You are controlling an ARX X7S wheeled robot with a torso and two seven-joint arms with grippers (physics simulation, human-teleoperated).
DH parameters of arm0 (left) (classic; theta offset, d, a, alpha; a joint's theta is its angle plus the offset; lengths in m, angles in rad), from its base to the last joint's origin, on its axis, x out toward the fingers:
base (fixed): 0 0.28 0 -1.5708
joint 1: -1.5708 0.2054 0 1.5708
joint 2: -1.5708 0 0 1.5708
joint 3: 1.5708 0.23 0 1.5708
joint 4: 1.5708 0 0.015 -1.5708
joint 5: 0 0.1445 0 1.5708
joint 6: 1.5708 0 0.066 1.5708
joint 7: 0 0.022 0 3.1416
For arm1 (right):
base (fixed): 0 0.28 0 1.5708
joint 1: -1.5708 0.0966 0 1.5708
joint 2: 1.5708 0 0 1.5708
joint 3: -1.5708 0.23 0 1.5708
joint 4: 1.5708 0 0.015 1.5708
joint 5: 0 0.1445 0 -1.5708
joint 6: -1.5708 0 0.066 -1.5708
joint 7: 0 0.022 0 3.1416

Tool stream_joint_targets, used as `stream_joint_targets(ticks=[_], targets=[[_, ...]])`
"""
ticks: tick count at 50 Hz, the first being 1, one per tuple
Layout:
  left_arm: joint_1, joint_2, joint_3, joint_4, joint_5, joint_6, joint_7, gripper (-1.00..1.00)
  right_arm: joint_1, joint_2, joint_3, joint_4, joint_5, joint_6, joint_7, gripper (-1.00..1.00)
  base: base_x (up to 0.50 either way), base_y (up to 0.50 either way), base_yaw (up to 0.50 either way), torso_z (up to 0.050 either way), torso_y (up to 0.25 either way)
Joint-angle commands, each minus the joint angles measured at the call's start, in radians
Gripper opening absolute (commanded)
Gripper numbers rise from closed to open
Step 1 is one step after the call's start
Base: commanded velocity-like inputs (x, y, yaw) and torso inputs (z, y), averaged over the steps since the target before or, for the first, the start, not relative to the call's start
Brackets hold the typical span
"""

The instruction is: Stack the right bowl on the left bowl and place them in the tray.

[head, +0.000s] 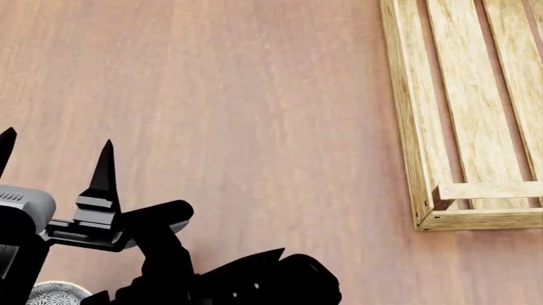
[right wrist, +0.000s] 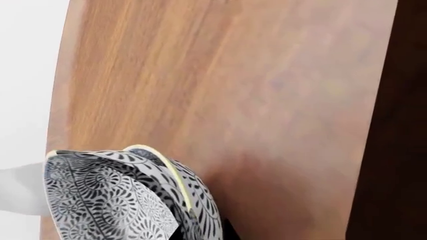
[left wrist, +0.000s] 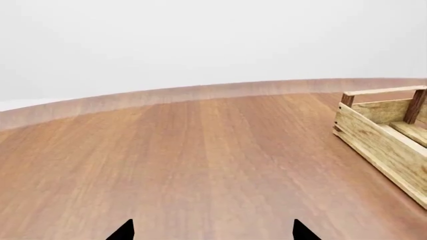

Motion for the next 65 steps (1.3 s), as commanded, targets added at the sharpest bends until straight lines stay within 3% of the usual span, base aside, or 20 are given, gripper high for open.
stream_joint_targets(ticks=[1,14,24,32,42,51,65], targets=[[0.002,-0.002,-0.001,0.003,-0.004,0.006,-0.001,1.0,-0.005,0.0,-0.008,-0.003,0.012,-0.008,-0.001,-1.0,0.0,0.0,0.0,0.0,0.0],[0.003,0.001,-0.011,0.004,-0.029,-0.002,-0.006,1.0,0.006,0.008,0.013,0.014,0.031,-0.025,0.021,-1.0,0.0,0.0,0.0,0.0,0.0],[0.006,0.001,-0.011,0.006,-0.031,0.006,-0.007,1.0,0.017,0.013,0.019,0.025,0.038,-0.033,0.027,-1.0,0.0,0.0,0.0,0.0,0.233],[0.008,-0.005,-0.002,0.008,-0.016,0.013,-0.012,1.0,0.048,0.007,0.033,0.088,0.034,-0.058,0.03,-1.0,0.0,0.0,0.0,0.0,0.01],[0.004,-0.008,-0.005,0.008,-0.022,0.012,-0.013,1.0,0.232,-0.06,0.054,0.476,0.0,-0.15,-0.063,-1.0,0.0,0.0,0.0,0.0,0.0],[0.002,-0.008,-0.003,-0.004,-0.02,0.021,-0.011,1.0,0.417,-0.063,-0.246,0.726,0.354,-0.276,-0.084,-1.0,0.0,0.0,0.0,0.0,0.0],[0.005,-0.009,0.004,-0.013,-0.017,0.032,-0.011,1.0,0.543,-0.027,-0.563,0.819,0.791,-0.355,-0.023,-1.0,0.0,0.0,0.0,0.0,0.0]])
